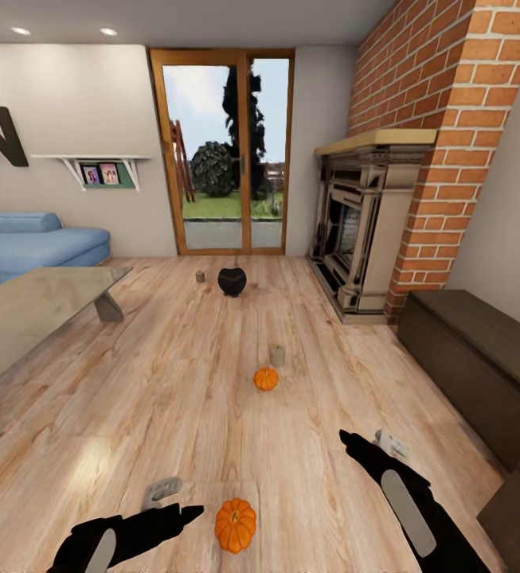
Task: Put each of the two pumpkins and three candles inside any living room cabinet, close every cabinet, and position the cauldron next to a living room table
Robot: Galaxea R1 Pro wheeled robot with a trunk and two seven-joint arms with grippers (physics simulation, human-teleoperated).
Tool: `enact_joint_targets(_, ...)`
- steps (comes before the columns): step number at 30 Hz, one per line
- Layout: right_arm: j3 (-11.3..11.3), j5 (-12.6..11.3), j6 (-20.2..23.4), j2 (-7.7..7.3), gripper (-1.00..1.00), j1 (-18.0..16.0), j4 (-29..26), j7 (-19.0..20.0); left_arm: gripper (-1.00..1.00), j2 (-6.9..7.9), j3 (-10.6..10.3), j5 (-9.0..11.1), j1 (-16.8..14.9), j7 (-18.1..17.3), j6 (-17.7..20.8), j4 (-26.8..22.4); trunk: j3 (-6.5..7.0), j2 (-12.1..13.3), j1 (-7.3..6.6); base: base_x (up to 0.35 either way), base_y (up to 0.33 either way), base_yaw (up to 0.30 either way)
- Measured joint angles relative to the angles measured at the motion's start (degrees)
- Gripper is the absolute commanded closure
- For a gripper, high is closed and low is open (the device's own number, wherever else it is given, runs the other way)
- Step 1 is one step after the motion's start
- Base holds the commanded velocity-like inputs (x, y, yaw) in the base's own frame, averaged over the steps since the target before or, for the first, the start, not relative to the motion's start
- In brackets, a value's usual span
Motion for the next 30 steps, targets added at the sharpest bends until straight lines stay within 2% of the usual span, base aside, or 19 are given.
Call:
enact_joint_targets(10,0.14,0.15,0.68,0.72,-1.0,-0.32,-1.37,-0.09,-1.0,0.04,0.5,0.11,-0.01,0.05,0.09,0.0,-1.8,-4.01,2.2,0.0,0.0,0.0)
enact_joint_targets(14,0.3,0.16,0.84,0.68,-1.0,-0.34,-1.85,-0.03,-1.0,0.06,0.79,0.79,-0.82,-0.12,0.66,-0.92,-2.51,-5.61,3.08,0.0,0.0,0.0)
enact_joint_targets(16,0.47,0.18,0.86,0.73,-1.0,-0.33,-2.11,0.01,-1.0,0.1,0.88,1.93,-1.8,-0.16,0.93,-1.1,-2.87,-6.42,3.52,0.0,0.0,0.0)
enact_joint_targets(19,0.61,0.19,0.87,0.73,-1.0,-0.29,-2.32,0.04,-1.0,0.09,0.95,5.44,-2.59,0.0,1.86,-1.22,-3.41,-7.62,4.18,0.0,0.0,0.0)
enact_joint_targets(21,0.58,0.19,0.9,0.57,-1.0,-0.29,-2.38,0.09,-1.0,0.1,0.96,6.47,-2.72,-0.01,2.1,-1.23,-3.77,-8.42,4.62,0.0,0.0,0.0)
enact_joint_targets(25,0.71,0.19,1.53,0.68,-1.0,-0.22,-4.41,0.09,-1.0,0.18,2.35,7.08,-2.8,-0.1,2.07,-1.24,-4.49,-10.03,5.49,0.0,0.0,0.0)
enact_joint_targets(30,3.8,0.23,4.87,0.75,-1.0,-0.07,-9.34,-0.17,-1.0,0.15,5.04,7.21,-2.81,-0.23,1.84,-1.24,-5.39,-12.03,6.59,0.0,0.0,0.0)
